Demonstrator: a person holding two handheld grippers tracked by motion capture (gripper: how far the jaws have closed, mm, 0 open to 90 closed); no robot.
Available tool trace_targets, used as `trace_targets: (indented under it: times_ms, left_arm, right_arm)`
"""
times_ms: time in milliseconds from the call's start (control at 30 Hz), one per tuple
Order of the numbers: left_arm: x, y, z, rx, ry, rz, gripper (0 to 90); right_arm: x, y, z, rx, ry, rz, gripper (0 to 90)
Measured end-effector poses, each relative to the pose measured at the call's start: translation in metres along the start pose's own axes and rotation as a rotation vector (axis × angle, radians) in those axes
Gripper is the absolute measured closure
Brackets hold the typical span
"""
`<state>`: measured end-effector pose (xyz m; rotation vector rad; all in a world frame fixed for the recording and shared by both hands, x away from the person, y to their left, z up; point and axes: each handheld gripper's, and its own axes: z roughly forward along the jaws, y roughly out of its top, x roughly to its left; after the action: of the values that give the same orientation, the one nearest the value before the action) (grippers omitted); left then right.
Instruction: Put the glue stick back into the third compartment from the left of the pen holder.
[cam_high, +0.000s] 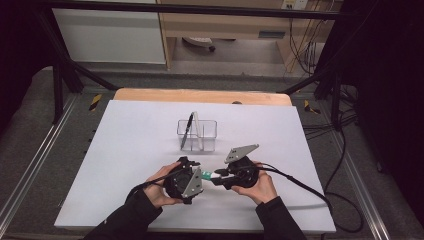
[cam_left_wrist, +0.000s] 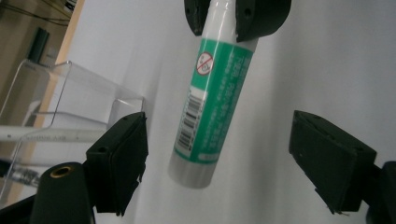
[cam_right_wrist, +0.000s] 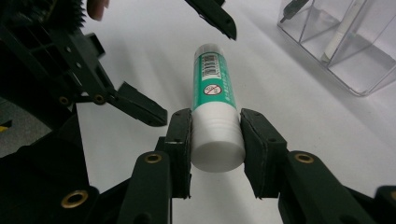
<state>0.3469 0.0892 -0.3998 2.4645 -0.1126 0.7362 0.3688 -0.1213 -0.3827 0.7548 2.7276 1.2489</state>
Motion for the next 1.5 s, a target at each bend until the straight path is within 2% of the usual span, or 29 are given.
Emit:
trace_targets:
  times_ms: [100,300,667,867,1000,1367,1500]
  left_arm:
    - [-0.001,0.002,0.004,-0.017,0.009,0.064,26.5]
    - [-0.003,0.006,0.009,-0.035,0.049,0.135,38.9]
    - [-0.009,0.011,0.013,-0.057,0.097,0.221,55.2]
    - [-0.011,0.013,0.012,-0.074,0.116,0.248,60.5]
    - [-0.012,0.013,0.012,-0.068,0.125,0.26,62.3]
    - [-0.014,0.014,0.011,-0.043,0.143,0.259,64.7]
    - [-0.014,0.014,0.009,-0.047,0.141,0.241,64.8]
  right_arm:
    - [0.0,0.0,0.0,0.01,0.002,0.004,65.7]
    - [0.0,0.0,0.002,0.013,-0.001,0.02,65.7]
    - [0.0,-0.001,0.004,0.009,-0.008,0.035,65.7]
    - [-0.001,0.0,0.004,0.002,-0.008,0.051,65.7]
    - [-0.001,0.0,0.004,-0.002,-0.007,0.058,65.7]
    - [-0.001,0.0,0.005,-0.014,-0.01,0.072,65.5]
    - [-0.001,0.0,0.005,-0.027,-0.005,0.079,65.1]
